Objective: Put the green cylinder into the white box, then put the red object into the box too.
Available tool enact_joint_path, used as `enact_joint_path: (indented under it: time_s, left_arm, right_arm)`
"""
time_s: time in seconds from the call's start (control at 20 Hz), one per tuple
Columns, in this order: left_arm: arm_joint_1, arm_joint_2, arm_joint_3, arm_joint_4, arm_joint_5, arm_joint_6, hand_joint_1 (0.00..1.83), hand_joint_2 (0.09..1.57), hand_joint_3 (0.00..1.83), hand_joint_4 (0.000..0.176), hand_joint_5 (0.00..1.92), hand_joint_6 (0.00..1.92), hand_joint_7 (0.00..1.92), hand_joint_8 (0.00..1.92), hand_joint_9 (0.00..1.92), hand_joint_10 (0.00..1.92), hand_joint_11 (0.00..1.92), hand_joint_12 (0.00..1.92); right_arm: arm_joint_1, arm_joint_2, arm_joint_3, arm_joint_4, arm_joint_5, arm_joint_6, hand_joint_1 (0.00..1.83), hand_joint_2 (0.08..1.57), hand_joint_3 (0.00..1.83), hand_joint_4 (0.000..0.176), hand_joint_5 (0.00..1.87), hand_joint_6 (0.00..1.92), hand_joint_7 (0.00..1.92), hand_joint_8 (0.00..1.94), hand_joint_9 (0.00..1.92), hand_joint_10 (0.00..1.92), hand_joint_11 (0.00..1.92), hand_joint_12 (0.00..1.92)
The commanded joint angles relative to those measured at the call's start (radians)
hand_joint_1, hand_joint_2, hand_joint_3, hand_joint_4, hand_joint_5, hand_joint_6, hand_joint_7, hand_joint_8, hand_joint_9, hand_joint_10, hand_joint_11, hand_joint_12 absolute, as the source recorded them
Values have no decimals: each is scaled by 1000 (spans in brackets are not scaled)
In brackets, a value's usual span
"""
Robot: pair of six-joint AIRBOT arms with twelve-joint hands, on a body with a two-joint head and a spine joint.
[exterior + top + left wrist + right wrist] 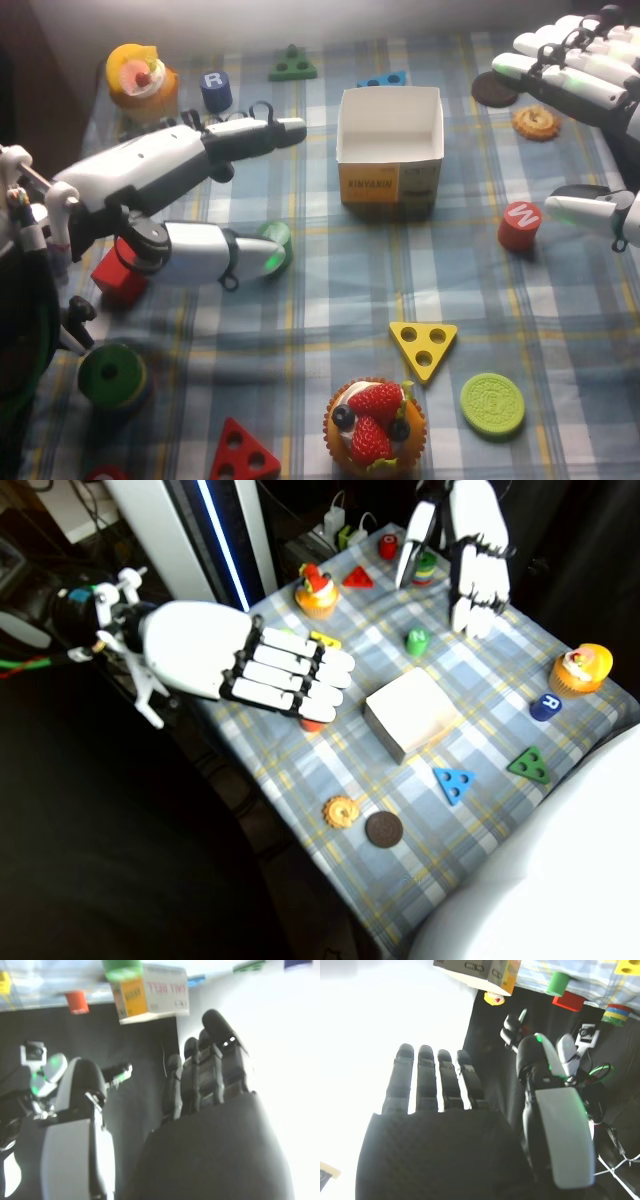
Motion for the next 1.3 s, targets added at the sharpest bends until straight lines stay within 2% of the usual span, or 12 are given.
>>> enact_joint_path:
  time_s: [0.0, 0.15, 0.25, 0.45, 0.55, 0.6, 0.7, 0.75, 0.8, 0.95, 1.0, 1.25]
  left_arm:
    - [-7, -6, 8, -1, -94, -3, 1008, 1038, 0, 109, 307, 49, 275, 8, 131, 178, 0, 1091]
    - [-3, -27, 29, -26, -71, 12, 1054, 1036, 0, 103, 355, 72, 318, 14, 102, 272, 0, 911]
    - [-3, -38, 28, -69, -57, 95, 1099, 1012, 1, 115, 436, 118, 388, 18, 93, 441, 0, 1083]
    - [-4, -54, 23, -98, -40, 180, 1116, 1068, 1, 61, 449, 357, 506, 86, 0, 983, 0, 1542]
    - [-9, -59, 19, -119, -35, 236, 1098, 1096, 6, 60, 380, 680, 524, 381, 32, 1136, 0, 1631]
    - [-14, -63, 14, -133, -28, 283, 1066, 1128, 2, 40, 402, 765, 524, 591, 93, 1171, 0, 1709]
    - [-21, -74, 14, -135, -16, 317, 1024, 1170, 3, 17, 384, 897, 463, 954, 140, 1339, 0, 1898]
    - [-22, -80, 15, -135, -15, 323, 1076, 1292, 6, 0, 499, 1400, 638, 1447, 202, 1462, 0, 1916]
    - [-25, -87, 19, -135, -11, 325, 1091, 1318, 5, 0, 522, 1489, 673, 1565, 255, 1509, 0, 1920]
    - [-39, -92, 16, -124, -18, 325, 1212, 1217, 0, 0, 791, 1070, 834, 1493, 540, 1624, 72, 1921]
    - [-43, -81, 3, -113, -36, 325, 1179, 1234, 3, 0, 710, 1229, 826, 1450, 479, 1569, 14, 1921]
    - [-62, 20, -97, -37, -179, 325, 1193, 1230, 4, 0, 720, 1201, 833, 1485, 422, 1773, 0, 1921]
  right_arm:
    - [3, 2, 0, 6, 127, 8, 453, 1325, 5, 0, 0, 0, 0, 0, 0, 0, 0, 0]
    - [1, 2, 2, 6, 128, 13, 437, 1325, 4, 0, 0, 0, 0, 0, 0, 0, 0, 0]
    - [0, 2, 3, 6, 130, 18, 444, 1323, 2, 0, 0, 0, 0, 0, 0, 0, 0, 0]
    - [-2, 2, 4, 6, 135, 28, 437, 1320, 0, 0, 0, 0, 0, 0, 0, 0, 17, 9]
    - [-5, 2, 4, 6, 140, 33, 437, 1317, 0, 0, 0, 0, 0, 0, 0, 0, 25, 18]
    - [-6, 2, 4, 6, 142, 36, 443, 1317, 0, 0, 0, 0, 0, 0, 0, 0, 31, 26]
    - [-8, 2, 5, 6, 146, 44, 433, 1310, 1, 0, 0, 0, 0, 0, 0, 0, 0, 420]
    - [-9, 2, 5, 6, 147, 46, 419, 1306, 1, 0, 0, 0, 0, 0, 0, 0, 0, 620]
    - [-9, 2, 6, 6, 147, 46, 422, 1301, 0, 0, 0, 0, 0, 0, 0, 0, 0, 746]
    - [-13, 3, 6, 6, 149, 52, 437, 1309, 1, 0, 0, 0, 0, 0, 0, 0, 0, 773]
    - [-15, 4, 5, 6, 151, 56, 437, 1310, 1, 0, 0, 0, 0, 0, 0, 0, 0, 701]
    - [-18, 8, 4, 6, 159, 65, 440, 1319, 0, 0, 0, 0, 0, 0, 0, 0, 0, 241]
